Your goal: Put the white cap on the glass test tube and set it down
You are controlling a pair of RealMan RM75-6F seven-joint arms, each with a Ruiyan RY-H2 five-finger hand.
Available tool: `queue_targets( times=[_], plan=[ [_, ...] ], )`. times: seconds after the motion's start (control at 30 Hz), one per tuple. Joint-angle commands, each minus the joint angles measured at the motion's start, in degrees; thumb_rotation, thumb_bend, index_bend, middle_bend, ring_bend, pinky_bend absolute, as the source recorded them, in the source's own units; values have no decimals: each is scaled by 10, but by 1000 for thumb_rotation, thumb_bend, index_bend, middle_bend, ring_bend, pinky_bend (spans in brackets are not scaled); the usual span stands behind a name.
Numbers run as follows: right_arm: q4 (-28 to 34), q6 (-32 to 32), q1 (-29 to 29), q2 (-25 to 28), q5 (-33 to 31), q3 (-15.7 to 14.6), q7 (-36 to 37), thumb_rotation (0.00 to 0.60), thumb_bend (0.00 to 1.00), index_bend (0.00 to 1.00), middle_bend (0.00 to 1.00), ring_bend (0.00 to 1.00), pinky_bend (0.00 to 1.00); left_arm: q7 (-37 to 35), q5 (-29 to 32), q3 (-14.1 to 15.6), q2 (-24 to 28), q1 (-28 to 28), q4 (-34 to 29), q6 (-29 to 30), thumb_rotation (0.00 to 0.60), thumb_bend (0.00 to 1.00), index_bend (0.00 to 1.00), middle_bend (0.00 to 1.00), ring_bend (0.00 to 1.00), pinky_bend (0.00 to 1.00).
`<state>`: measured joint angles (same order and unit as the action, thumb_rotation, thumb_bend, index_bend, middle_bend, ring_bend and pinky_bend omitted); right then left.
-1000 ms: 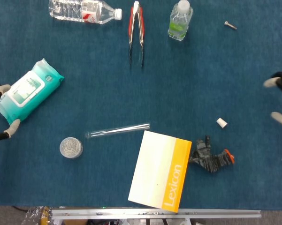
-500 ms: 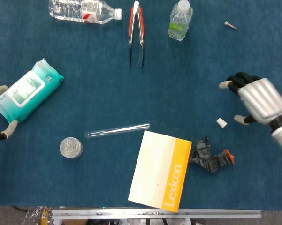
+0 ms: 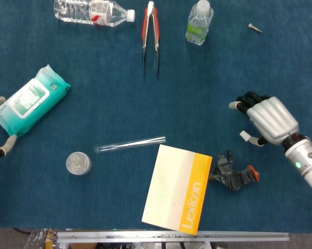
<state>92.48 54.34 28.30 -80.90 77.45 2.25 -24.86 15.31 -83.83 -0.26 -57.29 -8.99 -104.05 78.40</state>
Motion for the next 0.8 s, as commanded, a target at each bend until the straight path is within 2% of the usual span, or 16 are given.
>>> queue_targets(
  times=[0.03, 0.27, 0.8],
  plan=[
    [0, 1, 0, 1, -3, -3, -3, 600, 31, 242, 246, 178, 391, -3, 0, 1, 1, 1, 2, 2, 370, 248, 211, 215, 94, 131],
    [-3, -5, 3, 4, -17, -13, -14, 600, 31, 238, 244, 178, 391, -10, -2, 3, -2, 2, 6, 1, 371, 248, 211, 215, 94, 131],
    [-38, -15, 17, -29, -38, -18, -29, 600, 31, 237, 241, 178, 391, -28, -3, 5, -4, 6, 19, 1, 371, 248, 211, 216, 94, 131]
  ],
)
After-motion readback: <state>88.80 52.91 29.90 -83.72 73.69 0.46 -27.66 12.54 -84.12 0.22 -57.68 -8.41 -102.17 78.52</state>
